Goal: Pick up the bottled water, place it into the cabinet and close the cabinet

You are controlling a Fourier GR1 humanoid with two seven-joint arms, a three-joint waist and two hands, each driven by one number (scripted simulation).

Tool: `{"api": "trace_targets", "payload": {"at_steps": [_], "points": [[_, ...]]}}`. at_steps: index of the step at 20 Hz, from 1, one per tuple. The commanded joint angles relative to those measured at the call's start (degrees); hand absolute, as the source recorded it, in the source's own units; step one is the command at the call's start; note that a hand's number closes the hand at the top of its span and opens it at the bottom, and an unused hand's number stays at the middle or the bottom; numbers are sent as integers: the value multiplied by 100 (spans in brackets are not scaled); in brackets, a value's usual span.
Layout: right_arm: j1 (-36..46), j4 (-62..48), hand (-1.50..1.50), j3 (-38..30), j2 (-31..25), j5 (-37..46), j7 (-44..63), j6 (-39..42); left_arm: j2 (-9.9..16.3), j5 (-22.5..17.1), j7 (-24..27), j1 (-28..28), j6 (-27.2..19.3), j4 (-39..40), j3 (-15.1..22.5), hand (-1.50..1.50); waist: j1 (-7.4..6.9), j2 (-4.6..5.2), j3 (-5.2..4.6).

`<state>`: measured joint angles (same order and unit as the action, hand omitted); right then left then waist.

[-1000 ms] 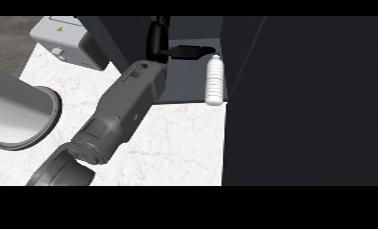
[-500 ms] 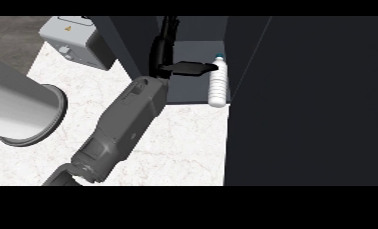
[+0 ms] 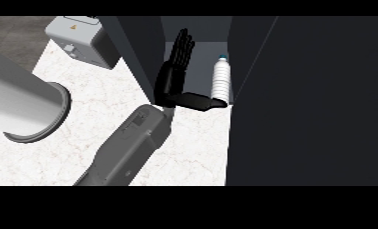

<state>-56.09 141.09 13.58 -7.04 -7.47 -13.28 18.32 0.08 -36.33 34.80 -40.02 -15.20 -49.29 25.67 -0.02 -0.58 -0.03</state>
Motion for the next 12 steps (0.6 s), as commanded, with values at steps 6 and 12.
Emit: {"api": "trace_targets", "payload": {"at_steps": [6, 12], "points": [[-331, 688, -150, 221, -214, 540, 18, 107, 597, 200, -515, 1540, 67, -2404, 545, -150, -39, -6, -1], [-70, 601, 150, 201, -954, 829, 120, 753, 1004, 72, -894, 2345, 194, -3234, 693, 150, -75, 12, -2]]}}
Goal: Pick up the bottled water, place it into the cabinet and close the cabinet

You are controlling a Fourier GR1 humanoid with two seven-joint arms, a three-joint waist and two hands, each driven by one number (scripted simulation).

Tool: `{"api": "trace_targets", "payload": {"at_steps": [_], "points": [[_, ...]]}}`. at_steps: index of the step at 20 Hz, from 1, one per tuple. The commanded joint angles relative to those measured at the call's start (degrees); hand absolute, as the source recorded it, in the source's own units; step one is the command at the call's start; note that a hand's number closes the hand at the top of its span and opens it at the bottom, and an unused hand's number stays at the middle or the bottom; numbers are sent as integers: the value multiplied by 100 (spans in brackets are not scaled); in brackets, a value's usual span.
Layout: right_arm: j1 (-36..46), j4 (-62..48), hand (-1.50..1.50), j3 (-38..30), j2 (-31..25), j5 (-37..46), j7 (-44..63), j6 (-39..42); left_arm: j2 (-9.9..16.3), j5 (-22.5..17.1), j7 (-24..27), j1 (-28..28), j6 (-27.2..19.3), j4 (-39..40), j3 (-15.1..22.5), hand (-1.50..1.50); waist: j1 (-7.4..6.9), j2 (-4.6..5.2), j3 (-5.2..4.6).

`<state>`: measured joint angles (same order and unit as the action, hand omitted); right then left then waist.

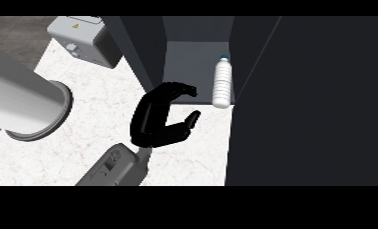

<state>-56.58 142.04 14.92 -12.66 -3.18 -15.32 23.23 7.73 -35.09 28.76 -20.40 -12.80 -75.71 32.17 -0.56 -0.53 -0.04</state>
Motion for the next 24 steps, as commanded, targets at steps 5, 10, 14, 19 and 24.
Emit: {"api": "trace_targets", "payload": {"at_steps": [5, 10, 14, 19, 24], "points": [[-267, 783, 150, 466, -809, 650, 100, 727, 838, -97, -127, 1347, 1, -1441, -101, -150, 10, -17, -4], [-36, 1167, 150, 851, -886, 999, 228, 658, 1403, -237, 9, 2084, 175, -2042, -406, -150, -41, -22, -14], [17, 1104, 150, 1435, -1041, 1287, 346, 753, 1762, -702, 2, 2428, 602, -2233, -887, -150, 12, -6, -21], [319, 1171, 150, 2076, -1419, 1379, 532, 1007, 1992, -1126, -10, 2936, 839, -2599, -1185, -150, -101, -41, -43], [818, 1059, 150, 2571, -1482, 1636, 876, 917, 2206, -1283, -90, 3115, 980, -2807, -1360, -150, -121, -86, -70]]}}
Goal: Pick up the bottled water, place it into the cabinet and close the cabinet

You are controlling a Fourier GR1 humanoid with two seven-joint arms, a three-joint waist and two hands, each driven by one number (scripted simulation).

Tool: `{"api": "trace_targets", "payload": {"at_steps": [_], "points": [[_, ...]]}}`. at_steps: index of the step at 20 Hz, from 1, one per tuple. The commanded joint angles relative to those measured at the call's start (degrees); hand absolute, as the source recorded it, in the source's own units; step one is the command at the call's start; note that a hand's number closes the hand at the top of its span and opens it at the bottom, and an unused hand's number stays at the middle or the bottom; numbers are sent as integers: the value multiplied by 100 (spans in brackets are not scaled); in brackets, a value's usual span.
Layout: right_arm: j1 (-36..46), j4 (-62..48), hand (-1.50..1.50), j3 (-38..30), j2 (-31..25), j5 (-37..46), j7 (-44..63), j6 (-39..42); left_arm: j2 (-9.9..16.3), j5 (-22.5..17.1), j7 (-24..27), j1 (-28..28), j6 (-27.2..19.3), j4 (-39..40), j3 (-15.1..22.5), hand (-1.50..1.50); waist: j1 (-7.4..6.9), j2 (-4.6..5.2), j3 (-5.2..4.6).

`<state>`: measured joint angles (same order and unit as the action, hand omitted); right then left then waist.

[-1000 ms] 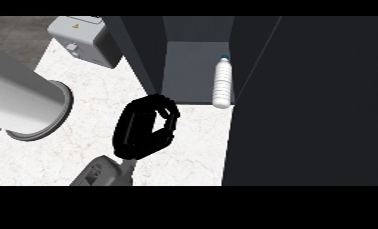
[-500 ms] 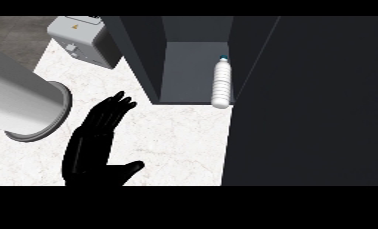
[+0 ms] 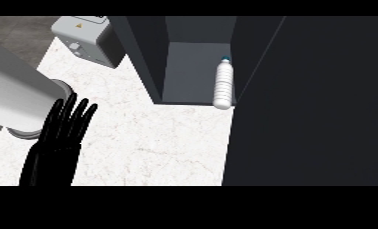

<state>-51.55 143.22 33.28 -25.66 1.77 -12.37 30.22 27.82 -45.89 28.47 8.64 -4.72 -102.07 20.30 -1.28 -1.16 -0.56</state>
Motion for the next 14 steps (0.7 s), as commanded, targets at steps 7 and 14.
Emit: {"api": "trace_targets", "payload": {"at_steps": [7, 14], "points": [[586, 652, 150, 1413, 86, 629, 979, -226, 680, -525, 19, 752, 729, -330, -630, -150, -282, 49, -22], [1031, 347, 150, 1706, 388, 103, 973, -349, 921, -754, 6, 739, 1111, -339, -944, -150, -551, 163, -28]]}}
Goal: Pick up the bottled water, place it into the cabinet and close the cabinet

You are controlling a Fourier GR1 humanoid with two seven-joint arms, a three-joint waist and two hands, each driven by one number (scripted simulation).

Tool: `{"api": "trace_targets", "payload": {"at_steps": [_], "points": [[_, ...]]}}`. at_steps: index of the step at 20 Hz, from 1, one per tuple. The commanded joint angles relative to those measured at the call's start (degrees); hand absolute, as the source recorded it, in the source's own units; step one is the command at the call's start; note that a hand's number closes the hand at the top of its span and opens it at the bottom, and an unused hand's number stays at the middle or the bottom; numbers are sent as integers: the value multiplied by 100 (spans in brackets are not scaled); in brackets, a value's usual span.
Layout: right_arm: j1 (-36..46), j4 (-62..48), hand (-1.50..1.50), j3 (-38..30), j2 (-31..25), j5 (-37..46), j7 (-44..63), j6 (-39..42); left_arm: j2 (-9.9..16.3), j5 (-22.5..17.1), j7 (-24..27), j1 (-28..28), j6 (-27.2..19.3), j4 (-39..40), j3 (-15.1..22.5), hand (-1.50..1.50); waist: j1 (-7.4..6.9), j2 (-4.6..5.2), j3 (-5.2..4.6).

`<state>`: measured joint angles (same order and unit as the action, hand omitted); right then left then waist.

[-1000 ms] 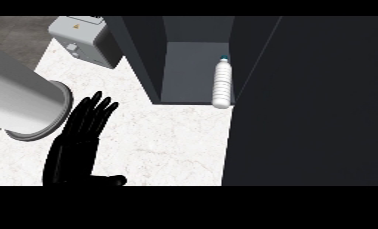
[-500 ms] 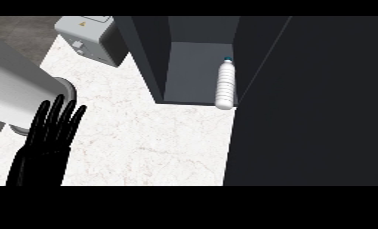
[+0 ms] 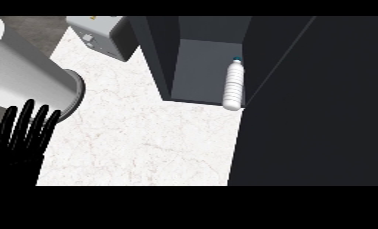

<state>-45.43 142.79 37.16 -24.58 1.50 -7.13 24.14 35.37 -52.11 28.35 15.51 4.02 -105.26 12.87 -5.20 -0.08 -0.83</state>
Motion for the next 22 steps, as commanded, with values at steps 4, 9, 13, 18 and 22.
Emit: {"api": "trace_targets", "payload": {"at_steps": [4, 9, 13, 18, 22], "points": [[707, 239, 150, 1178, 283, 67, 738, 205, 384, -285, -80, 154, 463, -155, -334, -150, -312, 106, 7], [975, 202, 150, 1129, 219, -82, 887, 291, 471, -282, -52, 207, 770, -15, -336, -150, -447, 157, -25], [1321, 92, 150, 863, 164, -82, 986, 332, 554, -339, -102, 80, 782, -72, -443, -150, -614, 228, -36], [1863, 116, -150, 578, -204, 128, 1219, 636, 673, -417, -207, 105, 957, -110, -434, -150, -802, 203, -58], [2237, 137, 150, 409, -285, 62, 1166, 731, 778, -413, -251, 139, 1072, -74, -460, -150, -943, 180, -76]]}}
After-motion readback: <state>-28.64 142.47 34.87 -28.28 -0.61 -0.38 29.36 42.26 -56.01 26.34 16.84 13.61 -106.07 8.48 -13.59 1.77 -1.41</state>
